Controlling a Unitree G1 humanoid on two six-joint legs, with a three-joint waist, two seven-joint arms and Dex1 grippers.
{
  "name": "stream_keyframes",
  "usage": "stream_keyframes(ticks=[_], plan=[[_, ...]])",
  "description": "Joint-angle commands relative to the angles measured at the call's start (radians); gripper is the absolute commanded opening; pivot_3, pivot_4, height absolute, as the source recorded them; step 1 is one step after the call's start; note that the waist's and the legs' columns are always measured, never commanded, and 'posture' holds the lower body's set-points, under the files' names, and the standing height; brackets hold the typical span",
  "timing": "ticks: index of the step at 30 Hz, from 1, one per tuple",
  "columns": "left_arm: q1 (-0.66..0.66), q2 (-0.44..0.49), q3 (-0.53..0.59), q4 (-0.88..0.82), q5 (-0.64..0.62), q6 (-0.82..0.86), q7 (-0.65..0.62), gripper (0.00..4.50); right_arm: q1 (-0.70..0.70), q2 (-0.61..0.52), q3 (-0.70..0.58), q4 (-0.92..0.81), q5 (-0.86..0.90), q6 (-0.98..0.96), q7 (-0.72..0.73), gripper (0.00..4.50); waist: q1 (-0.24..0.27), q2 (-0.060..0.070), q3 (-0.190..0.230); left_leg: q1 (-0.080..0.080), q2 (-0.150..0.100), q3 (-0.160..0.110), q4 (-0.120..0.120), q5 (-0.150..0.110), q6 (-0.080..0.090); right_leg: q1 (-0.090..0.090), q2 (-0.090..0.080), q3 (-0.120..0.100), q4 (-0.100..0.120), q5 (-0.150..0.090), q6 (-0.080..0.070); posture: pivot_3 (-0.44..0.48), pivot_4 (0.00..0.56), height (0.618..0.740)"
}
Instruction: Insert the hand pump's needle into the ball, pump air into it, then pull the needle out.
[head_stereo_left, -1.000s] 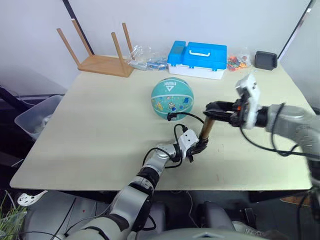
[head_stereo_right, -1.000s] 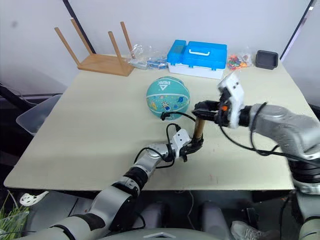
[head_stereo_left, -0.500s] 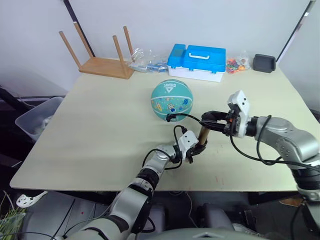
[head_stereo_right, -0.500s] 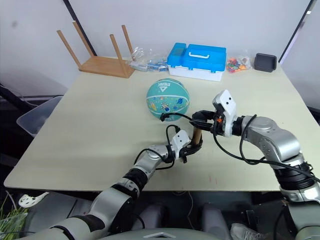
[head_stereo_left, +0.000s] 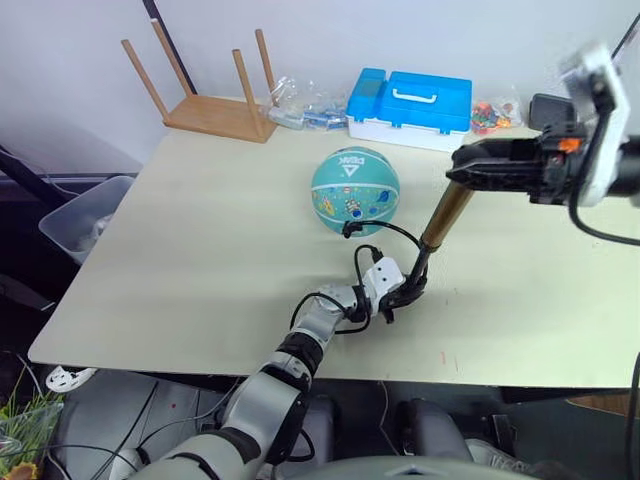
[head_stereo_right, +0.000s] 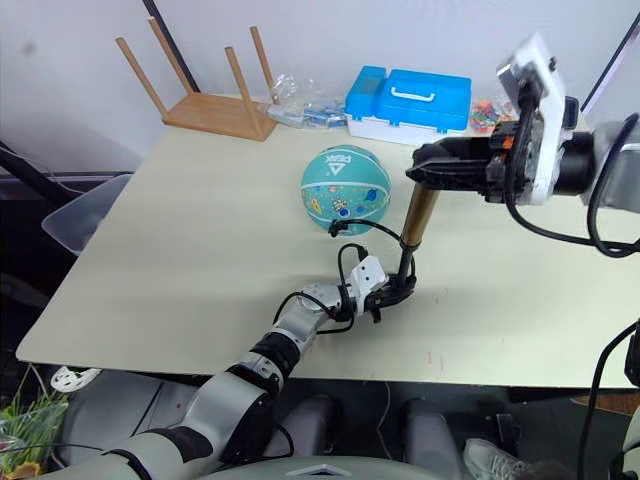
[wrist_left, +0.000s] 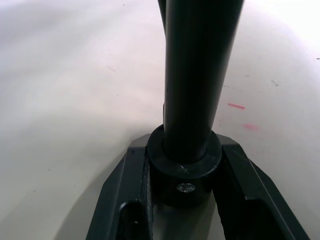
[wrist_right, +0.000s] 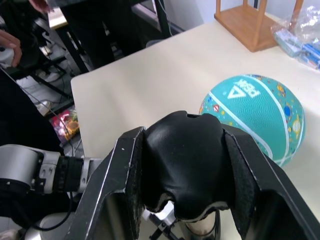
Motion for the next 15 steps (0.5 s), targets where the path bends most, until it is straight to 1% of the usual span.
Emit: stream_keyframes(ticks=[1,4,6,9,11,13,15], plan=[[0.069,0.032,-0.008,0.089,0.024,0.06,0.01,1.09,0.099,0.02,0.021,-0.048,-0.082,-0.096,0.033,1.6,-0.001,-0.002,-0.001,0.001,0.0,0.0,0.0,0.0,0.0,0.001,0.0,0.0,0.0,0.0,0.0,0.0,0.15,0.74],[0.076,0.028,-0.011,0.082,0.025,0.061,0.012,1.09,0.229,0.061,0.1,-0.031,-0.194,-0.196,0.065,1.6,-0.008,-0.004,-0.006,0.006,0.0,0.001,-0.001,0.0,0.0,0.005,0.001,0.0,0.0,-0.001,0.001,0.0,0.15,0.74],[0.079,0.028,-0.01,0.076,0.027,0.062,0.012,1.09,0.283,0.095,0.131,-0.001,-0.238,-0.239,0.078,1.6,-0.021,-0.003,-0.01,0.008,0.001,0.001,-0.001,0.0,0.0,0.008,0.001,0.0,0.0,-0.003,0.005,0.0,0.15,0.74],[0.085,0.032,-0.011,0.072,0.03,0.062,0.013,1.09,0.359,0.145,0.228,0.049,-0.355,-0.332,0.1,1.6,-0.031,-0.003,-0.015,0.009,0.001,0.001,-0.001,0.0,0.0,0.008,0.001,0.0,0.001,-0.003,0.005,0.0,0.15,0.74],[0.088,0.034,-0.012,0.069,0.031,0.062,0.014,1.09,0.398,0.195,0.285,0.1,-0.417,-0.384,0.108,1.6,-0.035,-0.003,-0.021,0.011,0.002,0.002,-0.001,0.0,0.0,0.009,0.003,0.001,0.001,-0.003,0.005,0.0,0.15,0.74],[0.091,0.034,-0.014,0.065,0.031,0.062,0.015,1.09,0.448,0.255,0.374,0.175,-0.51,-0.456,0.119,1.6,-0.035,-0.003,-0.022,0.012,0.004,0.001,-0.001,0.0,0.0,0.01,0.007,0.001,0.001,-0.003,0.005,0.0,0.15,0.74],[0.091,0.033,-0.014,0.062,0.031,0.063,0.016,1.09,0.48,0.297,0.439,0.234,-0.58,-0.51,0.121,1.6,-0.038,-0.005,-0.028,0.013,0.005,0.002,-0.001,0.0,0.0,0.01,0.008,0.002,0.001,-0.003,0.005,0.0,0.15,0.74]])
